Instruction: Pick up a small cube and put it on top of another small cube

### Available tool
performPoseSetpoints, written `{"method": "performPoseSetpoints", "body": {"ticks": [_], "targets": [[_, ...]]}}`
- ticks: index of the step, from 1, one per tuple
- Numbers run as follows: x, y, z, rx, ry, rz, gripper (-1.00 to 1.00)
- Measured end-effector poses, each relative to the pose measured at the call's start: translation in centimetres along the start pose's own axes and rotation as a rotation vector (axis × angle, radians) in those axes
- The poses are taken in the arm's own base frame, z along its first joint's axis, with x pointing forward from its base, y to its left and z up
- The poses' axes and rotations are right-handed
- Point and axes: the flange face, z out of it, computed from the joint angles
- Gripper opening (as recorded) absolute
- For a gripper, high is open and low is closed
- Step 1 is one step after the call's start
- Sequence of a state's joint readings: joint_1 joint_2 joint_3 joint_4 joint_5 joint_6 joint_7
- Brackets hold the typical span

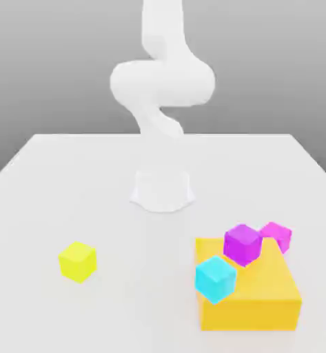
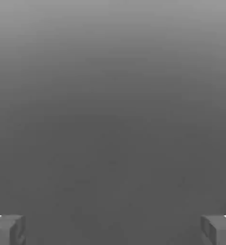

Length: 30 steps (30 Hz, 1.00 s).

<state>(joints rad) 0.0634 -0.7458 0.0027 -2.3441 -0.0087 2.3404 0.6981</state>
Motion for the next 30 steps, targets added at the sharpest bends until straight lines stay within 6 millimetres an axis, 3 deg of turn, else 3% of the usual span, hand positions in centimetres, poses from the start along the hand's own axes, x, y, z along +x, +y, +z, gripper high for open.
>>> {"method": "performPoseSetpoints", "body": {"ticks": [7, 15, 22, 30], "targets": [[-8.4, -2.9, 10.8, 0.001, -0.191, -0.454, 0.00], [-20.9, -3.4, 19.5, 0.057, -0.398, -0.971, 0.00], [-32.7, -0.9, 24.0, 0.150, -0.575, -1.424, 0.00], [-45.0, 5.4, 25.9, 0.309, -0.775, -1.934, 0.00]]}}
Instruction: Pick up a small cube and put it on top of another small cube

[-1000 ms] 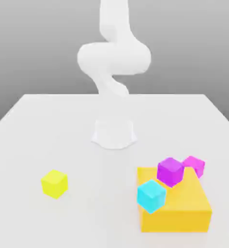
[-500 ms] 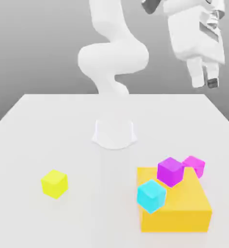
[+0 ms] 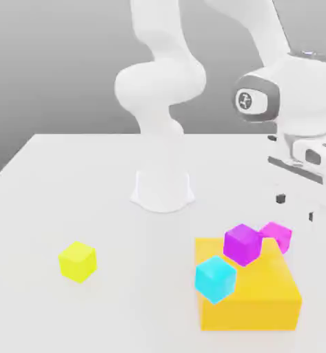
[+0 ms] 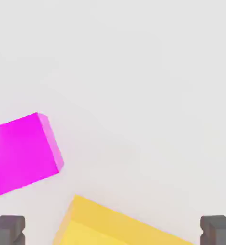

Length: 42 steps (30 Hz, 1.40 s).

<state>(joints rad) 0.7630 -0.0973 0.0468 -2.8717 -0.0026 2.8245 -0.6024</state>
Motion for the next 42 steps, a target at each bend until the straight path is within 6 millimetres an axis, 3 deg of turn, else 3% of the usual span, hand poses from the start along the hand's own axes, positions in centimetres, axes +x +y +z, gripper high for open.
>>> {"method": "performPoseSetpoints", "body": {"ticks": [2, 9, 10, 16, 19, 25, 31, 36, 38, 42], "targets": [[-0.2, -2.2, 2.0, 0.026, -0.026, -0.116, 0.00], [-0.7, -2.9, 8.0, 0.035, -0.035, -0.148, 0.00], [-0.8, -2.9, 8.6, 0.036, -0.035, -0.149, -1.00], [-0.8, -3.0, 9.0, 0.037, -0.037, -0.149, -1.00], [-0.6, -2.9, 7.5, 0.037, -0.037, -0.148, -1.00], [-0.6, -2.4, 2.6, 0.035, -0.038, -0.140, -1.00], [-2.8, 4.3, -3.5, 0.017, -0.049, 0.072, -1.00], [-7.0, 9.5, -9.2, 0.022, -0.047, 0.275, -1.00], [-8.2, 10.5, -9.3, 0.027, -0.044, 0.320, -1.00], [-8.7, 10.6, -5.2, 0.029, -0.044, 0.335, -1.00]]}}
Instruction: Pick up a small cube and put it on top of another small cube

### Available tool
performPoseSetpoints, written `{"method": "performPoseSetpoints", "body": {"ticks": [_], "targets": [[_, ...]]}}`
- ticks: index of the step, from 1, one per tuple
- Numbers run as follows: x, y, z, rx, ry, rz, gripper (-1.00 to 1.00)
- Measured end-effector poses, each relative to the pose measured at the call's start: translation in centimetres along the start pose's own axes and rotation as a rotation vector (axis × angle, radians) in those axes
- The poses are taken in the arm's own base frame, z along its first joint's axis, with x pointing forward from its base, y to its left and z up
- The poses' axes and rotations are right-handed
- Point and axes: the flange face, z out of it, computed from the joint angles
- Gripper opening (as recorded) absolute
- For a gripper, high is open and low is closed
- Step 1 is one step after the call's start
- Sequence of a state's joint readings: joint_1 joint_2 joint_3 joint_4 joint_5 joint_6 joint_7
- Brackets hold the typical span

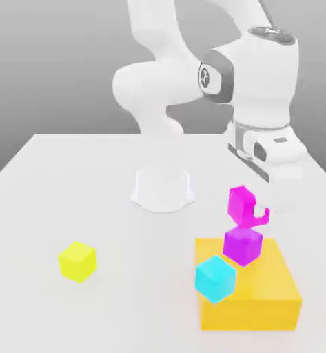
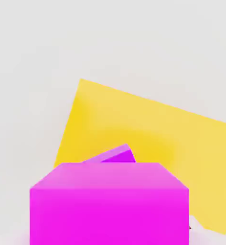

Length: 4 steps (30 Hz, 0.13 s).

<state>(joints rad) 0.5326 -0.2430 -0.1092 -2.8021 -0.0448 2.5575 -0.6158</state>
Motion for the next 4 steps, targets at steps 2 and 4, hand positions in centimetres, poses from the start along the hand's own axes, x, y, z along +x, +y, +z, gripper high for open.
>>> {"method": "performPoseSetpoints", "body": {"ticks": [2, 4], "targets": [[-0.07, 0.00, 0.68, -0.001, 0.000, 0.001, 1.00], [-0.07, 0.00, 0.68, -0.001, 0.000, 0.001, 1.00]]}}
